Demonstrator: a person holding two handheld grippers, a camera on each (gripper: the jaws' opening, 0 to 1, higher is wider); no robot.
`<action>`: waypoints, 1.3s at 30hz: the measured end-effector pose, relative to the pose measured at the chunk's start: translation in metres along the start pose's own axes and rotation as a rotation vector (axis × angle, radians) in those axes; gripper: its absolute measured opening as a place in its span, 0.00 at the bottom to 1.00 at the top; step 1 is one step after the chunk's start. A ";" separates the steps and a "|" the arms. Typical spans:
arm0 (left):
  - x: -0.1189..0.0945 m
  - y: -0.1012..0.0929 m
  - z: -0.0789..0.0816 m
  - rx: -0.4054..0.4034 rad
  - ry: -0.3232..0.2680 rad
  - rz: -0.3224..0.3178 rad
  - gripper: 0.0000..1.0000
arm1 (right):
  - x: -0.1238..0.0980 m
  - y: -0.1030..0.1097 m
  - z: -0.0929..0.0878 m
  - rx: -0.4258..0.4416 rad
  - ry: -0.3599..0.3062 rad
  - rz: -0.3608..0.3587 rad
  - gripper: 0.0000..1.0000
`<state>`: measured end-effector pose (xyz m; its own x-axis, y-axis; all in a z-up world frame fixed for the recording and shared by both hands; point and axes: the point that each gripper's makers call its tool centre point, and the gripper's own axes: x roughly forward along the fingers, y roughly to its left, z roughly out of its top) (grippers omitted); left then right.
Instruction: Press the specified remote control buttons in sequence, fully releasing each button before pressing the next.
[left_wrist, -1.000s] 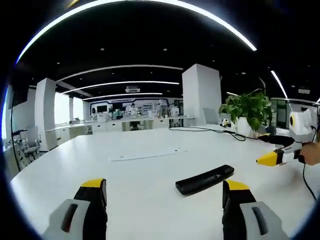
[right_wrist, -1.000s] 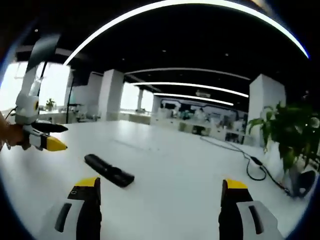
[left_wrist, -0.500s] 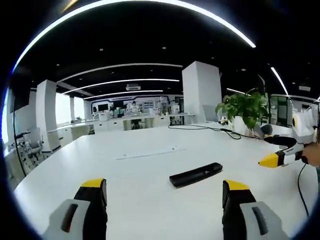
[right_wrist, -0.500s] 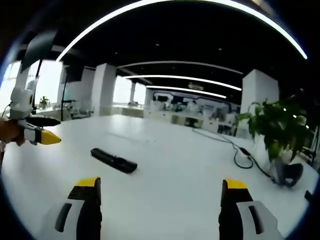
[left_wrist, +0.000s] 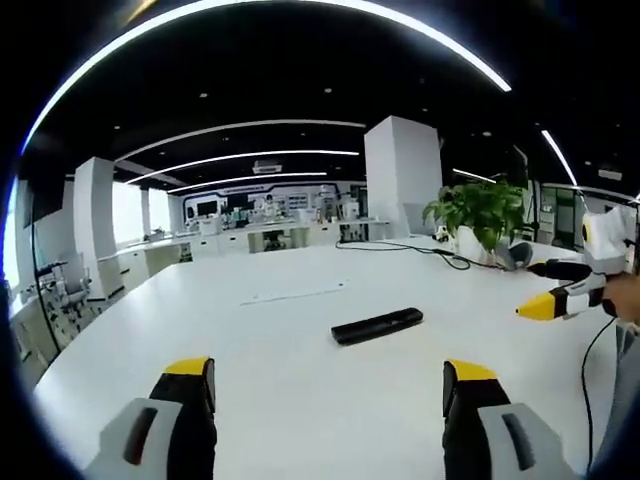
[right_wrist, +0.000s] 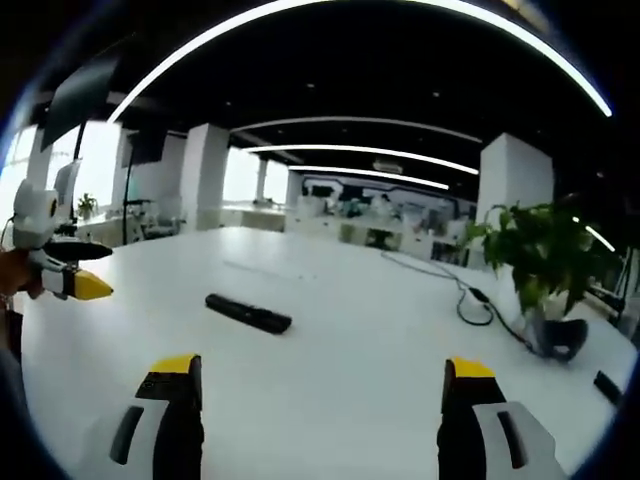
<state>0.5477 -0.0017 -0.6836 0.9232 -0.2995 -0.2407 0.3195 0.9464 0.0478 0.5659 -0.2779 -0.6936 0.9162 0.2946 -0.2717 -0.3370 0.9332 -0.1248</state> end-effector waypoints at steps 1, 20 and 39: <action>-0.002 -0.001 0.001 0.002 0.000 0.002 0.98 | -0.003 0.000 0.001 -0.001 0.007 -0.001 0.99; -0.050 -0.011 0.017 0.006 0.013 -0.001 0.97 | -0.074 0.017 0.003 0.022 0.100 0.014 0.99; -0.099 -0.043 0.041 -0.076 -0.027 -0.052 0.98 | -0.111 0.051 0.024 0.030 0.017 0.184 0.95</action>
<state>0.4510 -0.0172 -0.6223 0.9117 -0.3503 -0.2149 0.3507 0.9357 -0.0376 0.4528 -0.2581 -0.6465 0.8356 0.4579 -0.3036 -0.4920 0.8696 -0.0425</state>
